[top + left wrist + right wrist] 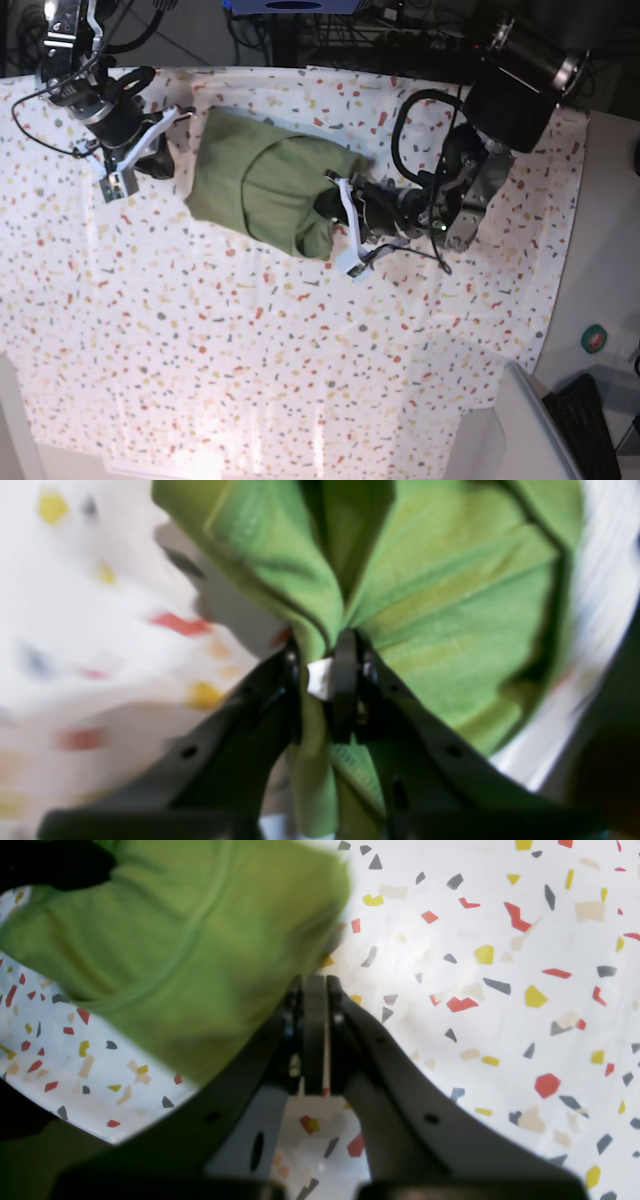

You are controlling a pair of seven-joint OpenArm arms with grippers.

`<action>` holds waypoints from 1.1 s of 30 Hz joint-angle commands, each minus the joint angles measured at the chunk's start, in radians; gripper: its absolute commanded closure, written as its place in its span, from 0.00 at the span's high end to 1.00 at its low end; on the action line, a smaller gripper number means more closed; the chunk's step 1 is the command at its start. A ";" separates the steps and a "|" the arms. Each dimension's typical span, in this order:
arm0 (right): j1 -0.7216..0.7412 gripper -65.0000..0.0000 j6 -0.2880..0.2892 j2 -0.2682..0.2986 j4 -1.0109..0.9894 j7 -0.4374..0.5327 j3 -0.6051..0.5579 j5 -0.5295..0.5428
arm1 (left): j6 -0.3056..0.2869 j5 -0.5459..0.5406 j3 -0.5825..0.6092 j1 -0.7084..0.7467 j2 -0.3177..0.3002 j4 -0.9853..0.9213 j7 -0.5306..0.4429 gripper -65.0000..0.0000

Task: Layout the t-shirt on the table in an organized manner, then fold the t-shirt properly
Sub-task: 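Push the folded shirt with the left gripper to straighten it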

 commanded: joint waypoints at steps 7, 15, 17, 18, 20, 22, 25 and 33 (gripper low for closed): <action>0.000 0.00 0.001 -0.063 0.037 0.019 0.221 0.012 | -0.017 0.030 0.393 -0.248 -0.084 0.055 0.026 0.00; -0.029 0.00 0.001 -0.107 0.031 0.018 0.375 0.012 | -0.017 0.030 0.697 -0.458 0.030 0.046 -0.083 0.00; -0.046 0.00 0.001 -0.109 0.031 0.018 0.391 0.012 | -0.017 0.032 0.750 -0.483 0.061 0.046 -0.110 0.00; -0.049 0.00 0.001 -0.109 0.031 0.018 0.395 0.012 | -0.017 0.044 0.772 -0.491 0.073 0.046 -0.124 0.00; -0.069 0.00 0.001 -0.109 0.029 0.021 0.395 0.012 | -0.018 0.106 0.809 -0.494 0.104 0.044 -0.152 0.00; -0.086 0.00 0.001 -0.109 0.032 0.024 0.395 0.012 | -0.018 0.196 0.830 -0.489 0.133 0.043 -0.169 0.00; -0.090 0.00 0.001 -0.109 0.031 0.024 0.395 0.012 | -0.098 0.313 0.807 -0.449 0.166 0.021 -0.205 0.00; -0.095 0.00 0.001 -0.109 -0.008 0.019 0.385 0.009 | -0.218 0.644 0.666 -0.378 0.228 -0.077 -0.343 0.00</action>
